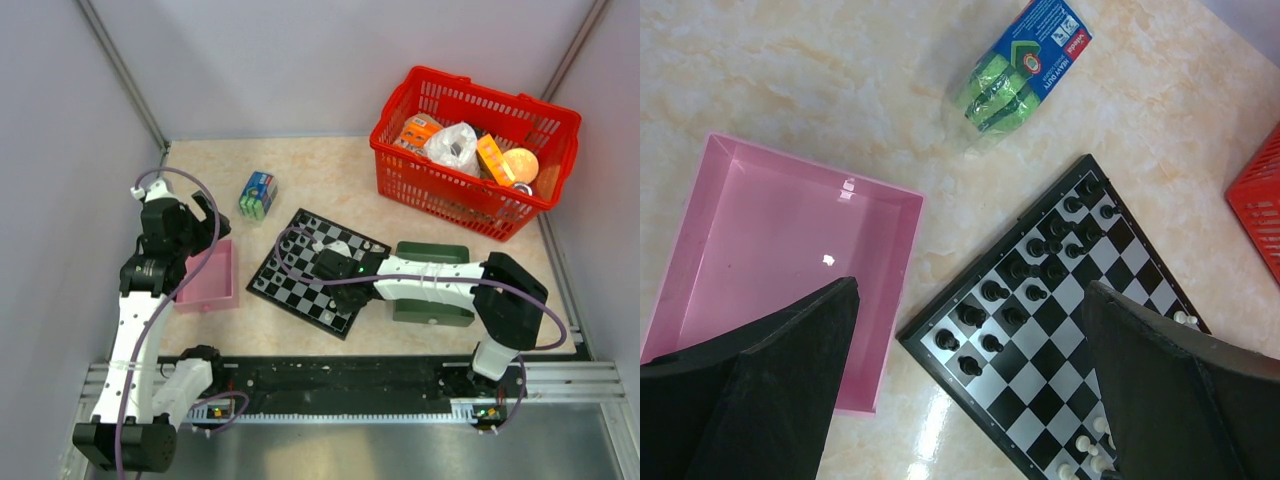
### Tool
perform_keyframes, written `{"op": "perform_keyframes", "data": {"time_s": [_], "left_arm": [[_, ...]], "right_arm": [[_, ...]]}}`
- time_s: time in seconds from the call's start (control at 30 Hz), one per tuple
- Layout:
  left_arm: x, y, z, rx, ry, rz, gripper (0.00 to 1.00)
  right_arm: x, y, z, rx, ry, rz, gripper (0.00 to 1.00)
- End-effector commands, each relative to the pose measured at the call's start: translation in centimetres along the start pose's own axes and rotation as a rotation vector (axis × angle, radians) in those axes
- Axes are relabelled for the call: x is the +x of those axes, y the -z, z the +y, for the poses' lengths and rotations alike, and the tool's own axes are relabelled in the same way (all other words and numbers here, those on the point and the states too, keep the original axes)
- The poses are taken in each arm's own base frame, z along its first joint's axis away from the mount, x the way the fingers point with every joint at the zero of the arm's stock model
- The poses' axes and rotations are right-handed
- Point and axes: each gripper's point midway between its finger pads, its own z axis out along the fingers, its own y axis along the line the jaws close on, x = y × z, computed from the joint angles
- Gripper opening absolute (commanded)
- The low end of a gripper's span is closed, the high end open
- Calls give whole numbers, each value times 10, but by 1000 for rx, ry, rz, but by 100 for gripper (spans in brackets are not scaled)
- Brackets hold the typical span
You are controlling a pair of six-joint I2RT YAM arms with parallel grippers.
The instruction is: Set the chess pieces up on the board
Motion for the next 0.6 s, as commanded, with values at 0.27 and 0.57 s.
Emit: {"op": "perform_keyframes", "data": {"time_s": [0.27, 0.57], "left_arm": [[-7, 0, -2, 16, 8, -38, 99], [-8, 1, -3, 17, 7, -38, 99]], "right_arm": [[-28, 43, 10, -60, 9, -101, 31], [-46, 80, 6, -84, -4, -193, 39]]}}
